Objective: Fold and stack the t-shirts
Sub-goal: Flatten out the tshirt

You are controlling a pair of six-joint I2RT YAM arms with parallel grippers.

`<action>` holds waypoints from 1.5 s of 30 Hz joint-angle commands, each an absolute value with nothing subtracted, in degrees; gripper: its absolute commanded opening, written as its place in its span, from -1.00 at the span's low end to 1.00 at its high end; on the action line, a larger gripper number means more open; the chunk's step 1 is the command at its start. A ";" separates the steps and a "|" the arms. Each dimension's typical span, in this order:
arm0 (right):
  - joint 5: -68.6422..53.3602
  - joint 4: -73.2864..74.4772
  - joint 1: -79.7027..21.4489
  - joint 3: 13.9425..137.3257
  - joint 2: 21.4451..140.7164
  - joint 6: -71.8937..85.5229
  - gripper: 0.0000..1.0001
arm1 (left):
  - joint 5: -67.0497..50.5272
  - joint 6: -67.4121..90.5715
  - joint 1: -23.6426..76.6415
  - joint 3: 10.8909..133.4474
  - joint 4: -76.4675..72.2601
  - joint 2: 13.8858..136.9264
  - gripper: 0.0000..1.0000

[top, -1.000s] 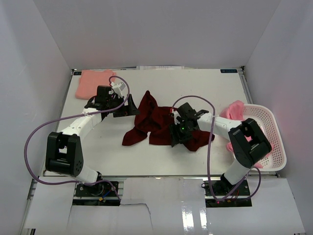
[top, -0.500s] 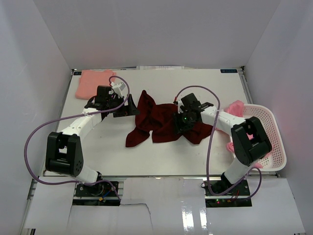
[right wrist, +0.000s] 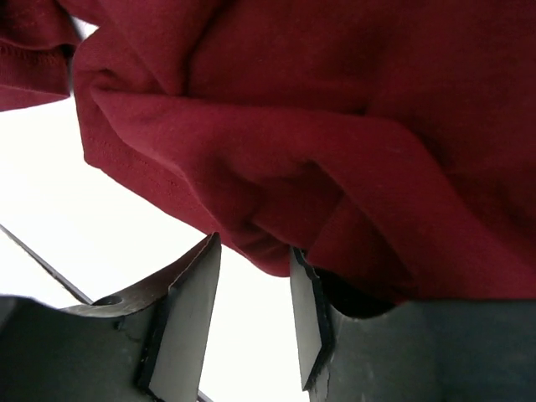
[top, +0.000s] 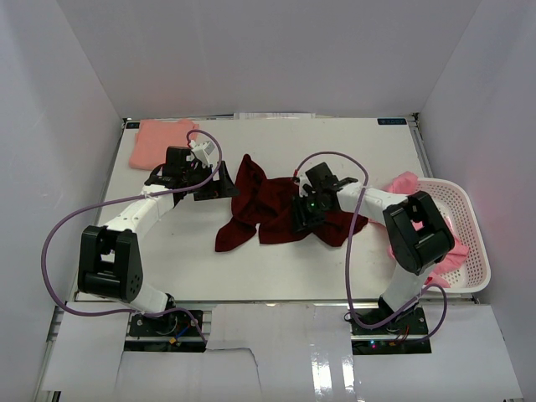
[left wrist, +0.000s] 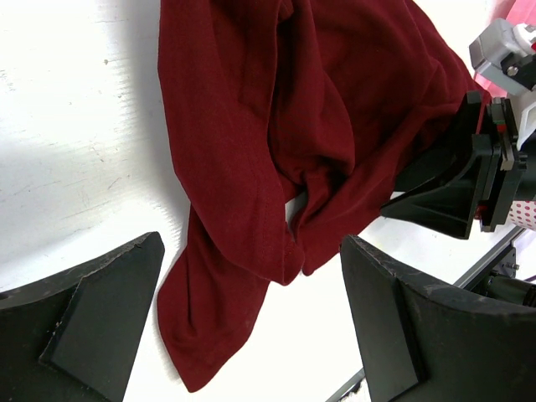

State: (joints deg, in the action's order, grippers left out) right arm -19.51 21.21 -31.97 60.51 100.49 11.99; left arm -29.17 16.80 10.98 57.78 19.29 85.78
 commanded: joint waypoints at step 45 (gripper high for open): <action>-12.40 27.42 -41.92 42.54 73.56 27.15 0.12 | -31.20 16.70 10.72 57.57 18.98 83.06 0.96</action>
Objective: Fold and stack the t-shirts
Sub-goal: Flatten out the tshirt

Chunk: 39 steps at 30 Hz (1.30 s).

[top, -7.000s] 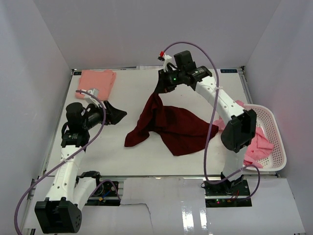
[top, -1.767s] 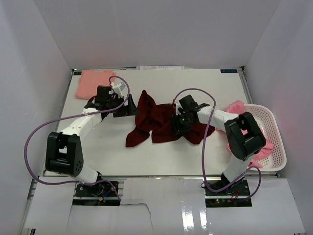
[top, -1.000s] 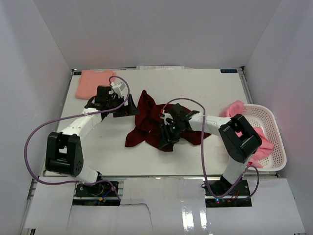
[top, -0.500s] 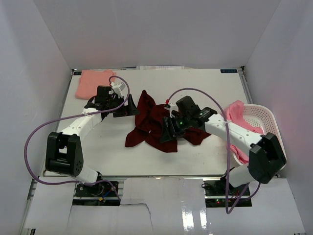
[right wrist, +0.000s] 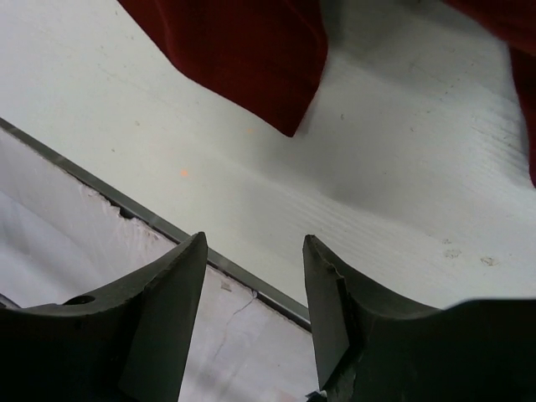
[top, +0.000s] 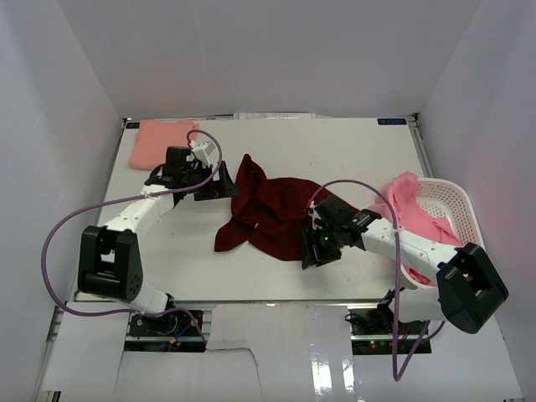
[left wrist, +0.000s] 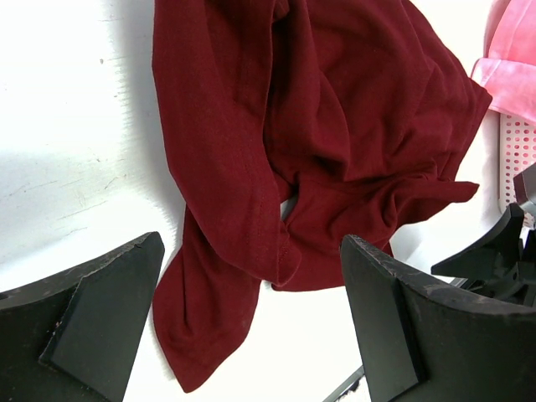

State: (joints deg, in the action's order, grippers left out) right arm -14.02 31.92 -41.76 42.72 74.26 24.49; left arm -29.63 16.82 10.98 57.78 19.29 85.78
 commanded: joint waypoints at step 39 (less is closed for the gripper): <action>-9.85 13.10 -41.92 41.22 87.27 29.09 -0.22 | -30.15 16.35 10.64 57.30 19.16 82.97 0.96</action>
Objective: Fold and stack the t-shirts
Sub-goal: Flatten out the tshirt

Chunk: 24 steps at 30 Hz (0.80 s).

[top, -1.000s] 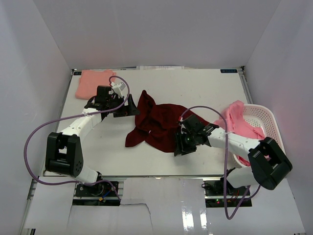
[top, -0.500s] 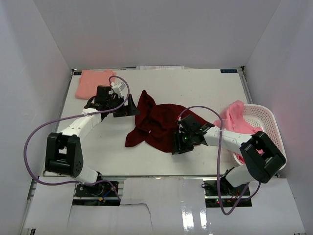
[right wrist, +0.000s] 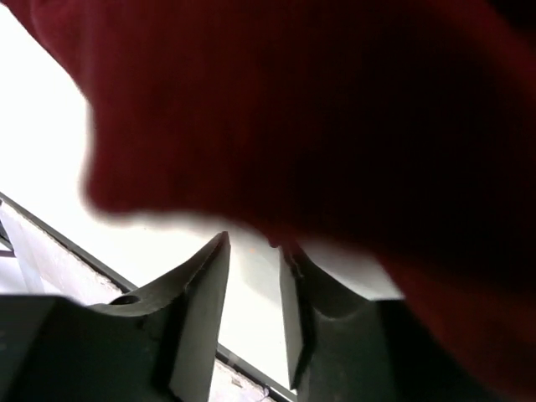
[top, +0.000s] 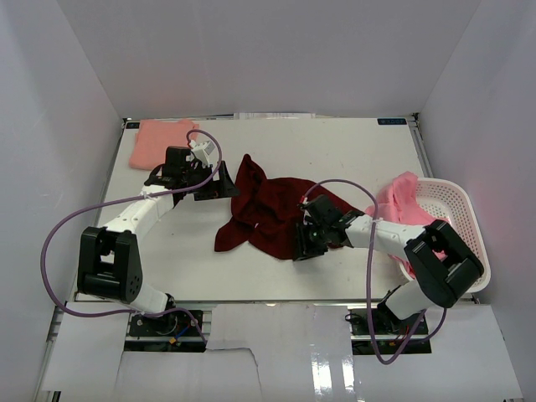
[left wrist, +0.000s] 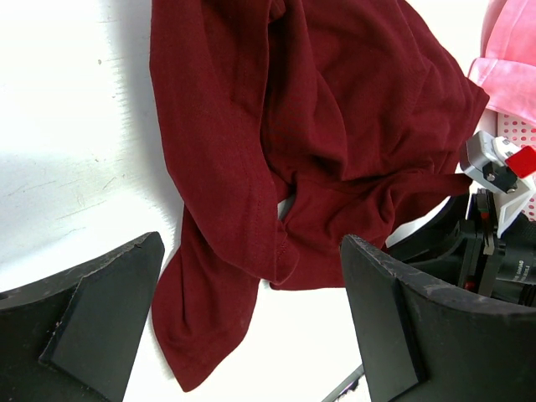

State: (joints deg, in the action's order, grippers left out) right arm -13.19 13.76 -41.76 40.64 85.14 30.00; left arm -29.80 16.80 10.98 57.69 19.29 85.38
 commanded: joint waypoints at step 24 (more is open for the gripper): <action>-8.34 42.01 -36.05 76.63 75.84 21.36 -0.85 | -30.50 16.17 10.72 57.30 19.25 83.41 0.96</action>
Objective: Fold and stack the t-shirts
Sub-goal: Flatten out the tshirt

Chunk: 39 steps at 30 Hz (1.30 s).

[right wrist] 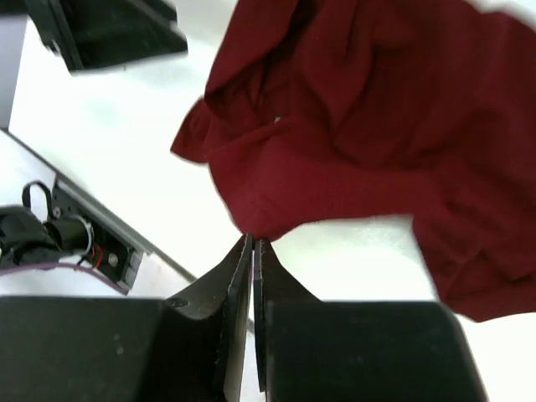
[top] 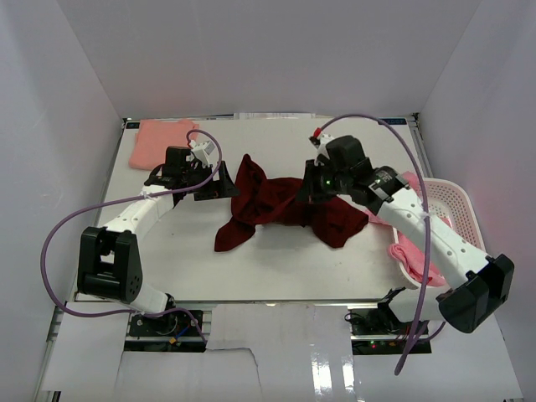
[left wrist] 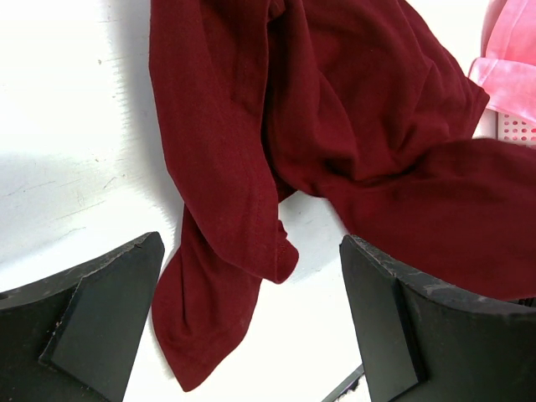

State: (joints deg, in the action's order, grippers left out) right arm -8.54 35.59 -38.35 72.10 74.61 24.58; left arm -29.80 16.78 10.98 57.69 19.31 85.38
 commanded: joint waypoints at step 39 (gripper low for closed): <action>-28.47 37.88 -3.34 124.62 117.50 19.51 -0.85 | 6.58 13.62 34.61 49.84 33.22 71.01 0.93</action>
State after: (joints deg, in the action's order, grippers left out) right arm -25.74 41.34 -4.01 120.86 116.33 18.59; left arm 3.64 13.32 31.40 50.89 31.79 72.86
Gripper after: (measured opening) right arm 0.079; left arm 0.970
